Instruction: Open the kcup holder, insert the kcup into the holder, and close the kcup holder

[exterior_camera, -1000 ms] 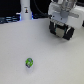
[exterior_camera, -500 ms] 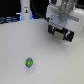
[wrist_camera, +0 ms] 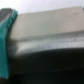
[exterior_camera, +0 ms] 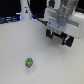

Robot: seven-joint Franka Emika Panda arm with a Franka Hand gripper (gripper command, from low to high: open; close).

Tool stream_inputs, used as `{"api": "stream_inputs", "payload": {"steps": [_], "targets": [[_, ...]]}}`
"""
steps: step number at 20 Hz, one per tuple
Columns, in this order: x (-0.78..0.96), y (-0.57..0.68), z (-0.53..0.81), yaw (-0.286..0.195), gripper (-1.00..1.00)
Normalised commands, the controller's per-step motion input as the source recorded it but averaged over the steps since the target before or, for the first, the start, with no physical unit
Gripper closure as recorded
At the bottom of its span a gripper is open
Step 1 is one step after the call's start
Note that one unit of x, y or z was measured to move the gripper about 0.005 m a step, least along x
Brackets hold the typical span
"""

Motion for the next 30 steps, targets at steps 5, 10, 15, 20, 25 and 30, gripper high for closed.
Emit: {"api": "stream_inputs", "payload": {"steps": [5,10,15,20,25,30], "targets": [[0.34,-0.18,0.09,-0.025,-1.00],[0.19,-0.16,0.20,-0.063,-1.00],[0.29,-0.62,0.27,-0.140,-1.00],[0.28,-0.72,0.18,-0.182,-1.00],[0.20,-0.73,0.06,-0.191,-1.00],[0.15,-0.75,0.02,-0.183,-1.00]]}}
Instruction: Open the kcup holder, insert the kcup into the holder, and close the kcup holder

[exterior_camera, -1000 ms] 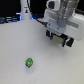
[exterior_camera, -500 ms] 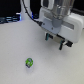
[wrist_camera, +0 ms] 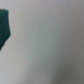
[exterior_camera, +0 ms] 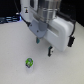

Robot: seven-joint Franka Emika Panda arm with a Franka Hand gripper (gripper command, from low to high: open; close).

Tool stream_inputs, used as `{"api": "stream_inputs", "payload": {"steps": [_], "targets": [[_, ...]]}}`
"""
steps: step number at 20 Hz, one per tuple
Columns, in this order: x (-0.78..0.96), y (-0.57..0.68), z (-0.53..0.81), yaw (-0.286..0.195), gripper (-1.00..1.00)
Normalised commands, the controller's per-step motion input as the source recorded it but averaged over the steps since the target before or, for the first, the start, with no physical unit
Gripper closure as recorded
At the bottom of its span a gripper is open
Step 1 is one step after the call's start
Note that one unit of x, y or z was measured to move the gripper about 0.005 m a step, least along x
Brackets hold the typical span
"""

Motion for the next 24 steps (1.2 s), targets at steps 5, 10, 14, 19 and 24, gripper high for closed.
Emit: {"api": "stream_inputs", "payload": {"steps": [5,10,14,19,24], "targets": [[0.24,-0.69,0.01,-0.179,-1.00],[0.56,-0.43,0.00,-0.178,-1.00],[0.60,-0.33,-0.03,-0.184,-1.00],[0.37,-0.13,-0.17,-0.145,-1.00],[0.19,0.04,-0.06,-0.048,-1.00]]}}
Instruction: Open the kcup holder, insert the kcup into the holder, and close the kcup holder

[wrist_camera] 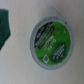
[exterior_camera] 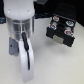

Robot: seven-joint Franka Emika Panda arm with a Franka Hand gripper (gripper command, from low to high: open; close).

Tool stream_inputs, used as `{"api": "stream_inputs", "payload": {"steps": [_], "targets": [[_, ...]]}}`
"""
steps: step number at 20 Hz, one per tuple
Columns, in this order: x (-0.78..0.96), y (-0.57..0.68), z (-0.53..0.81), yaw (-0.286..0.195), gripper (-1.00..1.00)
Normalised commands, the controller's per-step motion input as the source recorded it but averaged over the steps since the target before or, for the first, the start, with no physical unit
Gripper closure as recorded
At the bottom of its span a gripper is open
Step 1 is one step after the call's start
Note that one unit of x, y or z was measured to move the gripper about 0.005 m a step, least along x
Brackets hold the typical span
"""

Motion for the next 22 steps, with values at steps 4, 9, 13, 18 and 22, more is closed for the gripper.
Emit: {"api": "stream_inputs", "payload": {"steps": [4,9,13,18,22], "targets": [[0.13,0.07,0.05,-0.005,-1.00],[0.18,0.06,0.03,-0.015,-1.00],[0.19,0.09,0.05,-0.008,-1.00],[0.19,0.11,0.00,-0.004,-1.00],[0.08,0.13,-0.11,0.000,-1.00]]}}
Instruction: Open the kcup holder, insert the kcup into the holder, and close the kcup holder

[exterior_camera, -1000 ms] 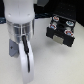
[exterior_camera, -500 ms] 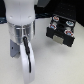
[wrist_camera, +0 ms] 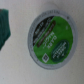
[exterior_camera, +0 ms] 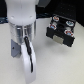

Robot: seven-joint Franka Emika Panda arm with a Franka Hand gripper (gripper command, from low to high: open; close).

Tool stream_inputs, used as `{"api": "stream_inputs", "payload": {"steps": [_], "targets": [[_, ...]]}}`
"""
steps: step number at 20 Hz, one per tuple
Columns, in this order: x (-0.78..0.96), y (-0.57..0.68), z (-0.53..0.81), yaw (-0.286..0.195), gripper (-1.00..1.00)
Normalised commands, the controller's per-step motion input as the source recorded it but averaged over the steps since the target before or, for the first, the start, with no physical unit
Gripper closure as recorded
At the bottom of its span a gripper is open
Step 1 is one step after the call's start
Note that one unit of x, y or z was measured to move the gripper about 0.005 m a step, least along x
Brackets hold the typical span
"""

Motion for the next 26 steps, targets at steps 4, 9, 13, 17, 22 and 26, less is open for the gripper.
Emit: {"api": "stream_inputs", "payload": {"steps": [4,9,13,17,22,26], "targets": [[0.00,0.11,-0.18,0.000,-1.00],[0.01,0.10,-0.13,0.000,-1.00],[0.25,0.17,-0.05,0.005,-1.00],[0.24,0.17,-0.03,0.002,-1.00],[0.08,0.04,-0.01,-0.021,1.00],[0.01,0.03,0.01,0.000,1.00]]}}
